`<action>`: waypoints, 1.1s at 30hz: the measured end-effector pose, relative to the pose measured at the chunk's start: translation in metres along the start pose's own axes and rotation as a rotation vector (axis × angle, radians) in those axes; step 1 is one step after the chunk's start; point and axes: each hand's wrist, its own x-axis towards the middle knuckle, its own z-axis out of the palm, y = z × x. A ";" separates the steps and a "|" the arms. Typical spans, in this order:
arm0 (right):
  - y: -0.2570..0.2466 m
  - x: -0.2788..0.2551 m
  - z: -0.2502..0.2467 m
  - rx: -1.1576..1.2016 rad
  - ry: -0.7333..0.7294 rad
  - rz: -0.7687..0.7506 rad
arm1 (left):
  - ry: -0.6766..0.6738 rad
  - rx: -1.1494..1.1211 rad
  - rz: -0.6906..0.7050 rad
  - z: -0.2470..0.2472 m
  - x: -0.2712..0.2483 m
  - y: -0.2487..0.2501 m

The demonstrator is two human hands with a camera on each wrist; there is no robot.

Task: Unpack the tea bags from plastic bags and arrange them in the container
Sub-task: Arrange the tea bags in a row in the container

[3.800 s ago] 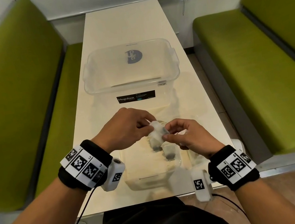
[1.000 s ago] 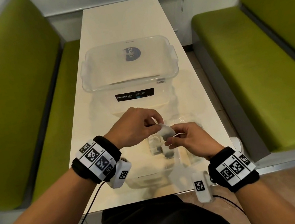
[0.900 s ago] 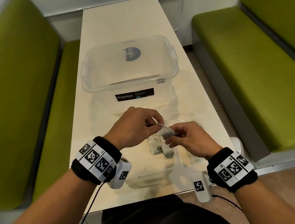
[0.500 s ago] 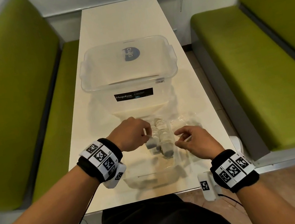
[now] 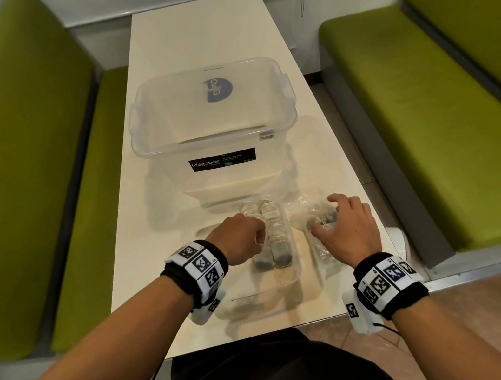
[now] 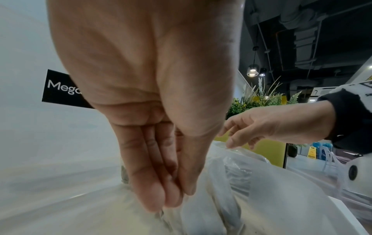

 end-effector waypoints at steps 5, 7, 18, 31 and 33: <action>0.012 0.007 0.008 -0.145 -0.219 0.122 | 0.029 0.037 -0.023 0.001 0.000 0.002; 0.013 0.009 0.010 -0.150 -0.259 0.161 | 0.037 0.054 -0.032 0.001 -0.001 0.003; 0.029 0.011 0.001 0.156 -0.259 0.244 | 0.049 0.051 -0.085 0.000 -0.001 -0.003; -0.007 -0.016 -0.054 0.517 -0.077 -0.104 | 0.368 -0.538 0.008 -0.069 -0.067 0.013; -0.018 -0.017 -0.058 0.489 -0.065 -0.169 | 0.408 -0.629 0.044 -0.083 -0.083 0.023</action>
